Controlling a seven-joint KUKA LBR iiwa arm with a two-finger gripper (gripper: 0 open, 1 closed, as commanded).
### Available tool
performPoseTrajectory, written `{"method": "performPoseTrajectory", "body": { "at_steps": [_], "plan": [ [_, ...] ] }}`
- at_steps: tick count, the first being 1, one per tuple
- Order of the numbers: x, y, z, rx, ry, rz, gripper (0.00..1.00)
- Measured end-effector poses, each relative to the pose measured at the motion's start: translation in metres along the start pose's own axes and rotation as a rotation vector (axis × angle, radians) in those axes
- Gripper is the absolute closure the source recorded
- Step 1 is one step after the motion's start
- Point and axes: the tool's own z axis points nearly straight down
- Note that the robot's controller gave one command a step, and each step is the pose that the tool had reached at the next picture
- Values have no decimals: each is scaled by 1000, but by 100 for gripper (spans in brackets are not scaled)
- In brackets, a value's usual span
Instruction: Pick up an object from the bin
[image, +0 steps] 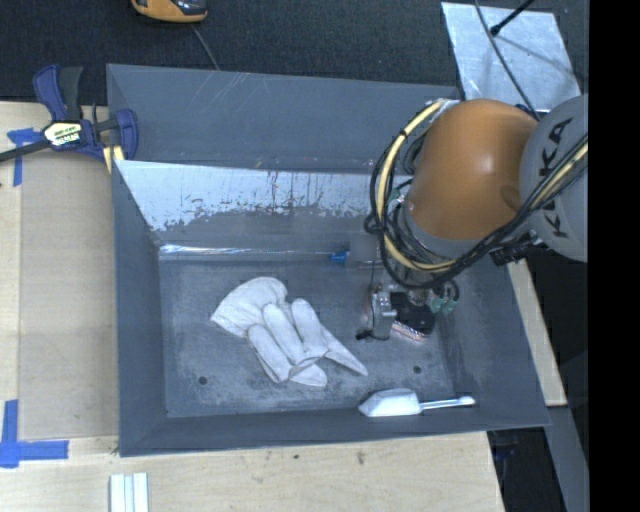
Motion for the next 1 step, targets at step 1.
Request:
{"method": "performPoseTrajectory", "body": {
  "at_steps": [1],
  "plan": [
    [0,0,0,0,0,0,0]
  ]
}}
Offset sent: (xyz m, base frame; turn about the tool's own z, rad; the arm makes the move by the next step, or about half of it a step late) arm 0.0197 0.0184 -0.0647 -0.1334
